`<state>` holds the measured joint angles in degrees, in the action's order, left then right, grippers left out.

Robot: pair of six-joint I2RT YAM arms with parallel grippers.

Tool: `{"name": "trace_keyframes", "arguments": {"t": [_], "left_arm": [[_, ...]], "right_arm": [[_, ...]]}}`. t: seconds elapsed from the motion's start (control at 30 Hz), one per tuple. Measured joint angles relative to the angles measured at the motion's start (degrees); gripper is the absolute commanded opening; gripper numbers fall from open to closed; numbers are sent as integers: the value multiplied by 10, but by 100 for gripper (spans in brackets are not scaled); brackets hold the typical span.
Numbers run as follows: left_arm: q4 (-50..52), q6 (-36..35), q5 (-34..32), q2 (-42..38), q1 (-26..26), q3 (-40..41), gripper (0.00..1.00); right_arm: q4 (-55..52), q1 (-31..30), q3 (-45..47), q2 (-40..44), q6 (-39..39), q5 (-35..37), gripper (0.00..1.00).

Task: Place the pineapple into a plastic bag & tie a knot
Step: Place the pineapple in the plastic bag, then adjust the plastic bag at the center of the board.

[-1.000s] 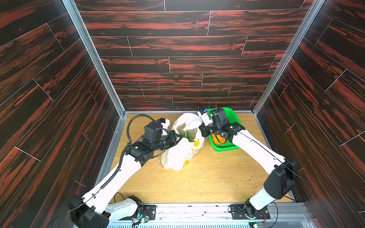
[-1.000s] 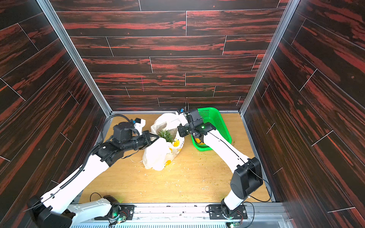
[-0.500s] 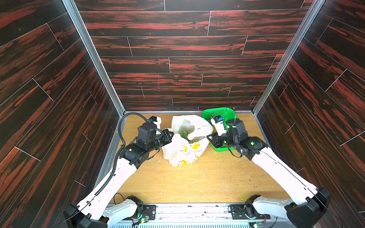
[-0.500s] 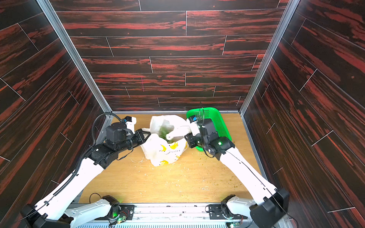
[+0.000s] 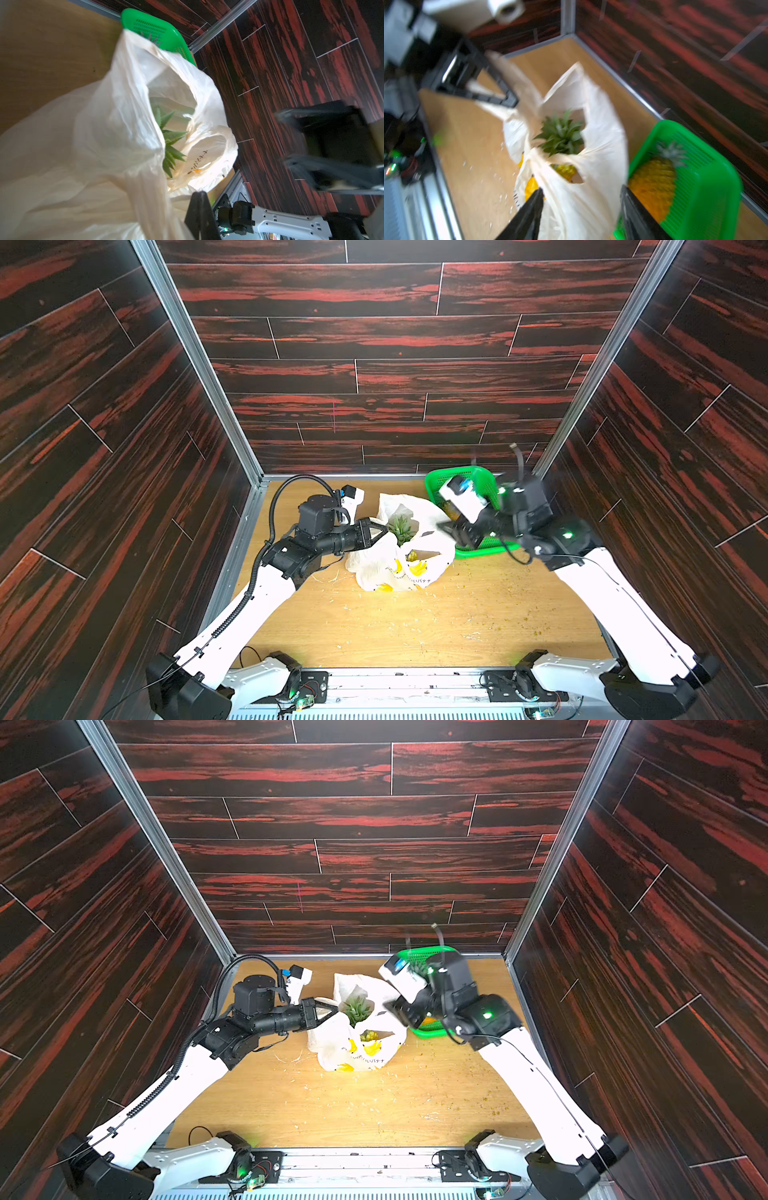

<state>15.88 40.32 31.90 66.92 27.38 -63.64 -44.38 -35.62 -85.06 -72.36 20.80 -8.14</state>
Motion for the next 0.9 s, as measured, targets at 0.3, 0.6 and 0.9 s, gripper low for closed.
{"name": "trace_keyframes", "arguments": {"t": [0.3, 0.6, 0.9], "left_arm": [[-12, -8, -2, -29, 0, 27, 0], [-10, -5, -37, -38, 0, 33, 0], [14, -20, -109, -43, 0, -5, 0]], "right_arm": [[66, -47, 74, -80, 136, 3, 61], [137, -64, 92, -104, 205, 92, 0], [284, -49, 138, 12, -5, 147, 0]]}}
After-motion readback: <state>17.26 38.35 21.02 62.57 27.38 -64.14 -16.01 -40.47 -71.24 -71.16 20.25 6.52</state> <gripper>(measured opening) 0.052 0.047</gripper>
